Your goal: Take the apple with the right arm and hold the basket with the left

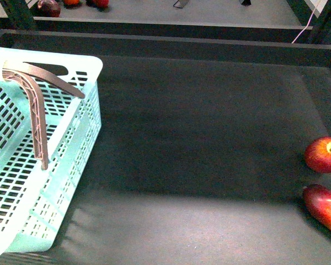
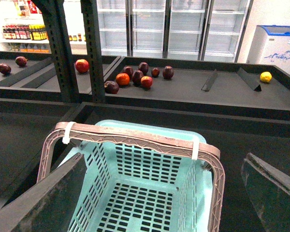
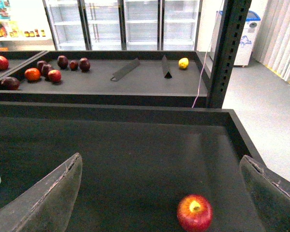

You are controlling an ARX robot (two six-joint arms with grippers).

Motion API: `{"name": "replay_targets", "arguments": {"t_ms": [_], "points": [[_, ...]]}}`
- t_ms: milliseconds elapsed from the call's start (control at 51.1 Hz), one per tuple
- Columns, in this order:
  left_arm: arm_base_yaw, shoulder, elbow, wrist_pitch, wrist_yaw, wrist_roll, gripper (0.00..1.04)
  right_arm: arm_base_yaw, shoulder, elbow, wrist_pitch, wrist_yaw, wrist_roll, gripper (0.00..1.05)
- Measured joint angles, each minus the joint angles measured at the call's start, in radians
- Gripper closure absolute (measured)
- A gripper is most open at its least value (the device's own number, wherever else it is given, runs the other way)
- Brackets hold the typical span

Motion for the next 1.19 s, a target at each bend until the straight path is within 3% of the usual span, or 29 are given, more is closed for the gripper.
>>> {"name": "replay_targets", "arguments": {"t_ms": [685,763,841,978,1193], "points": [[0.0,0.0,0.0,0.0,0.0,0.0,0.07,0.0,0.0,0.0,0.0,0.0,0.0,0.09],[-0.025,0.108,0.079,-0.198,-0.101,-0.131,0.07,0.0,0.0,0.0,0.0,0.0,0.0,0.09],[-0.017,0.282,0.146,-0.301,-0.116,-0.335,0.07,0.0,-0.001,0.0,0.0,-0.001,0.001,0.09],[0.006,0.482,0.203,-0.158,-0.065,-0.5,0.07,0.0,-0.001,0.0,0.0,0.0,0.002,0.09],[0.095,0.913,0.344,0.161,0.127,-0.787,0.07,0.0,-0.001,0.0,0.0,0.0,0.002,0.09]]}}
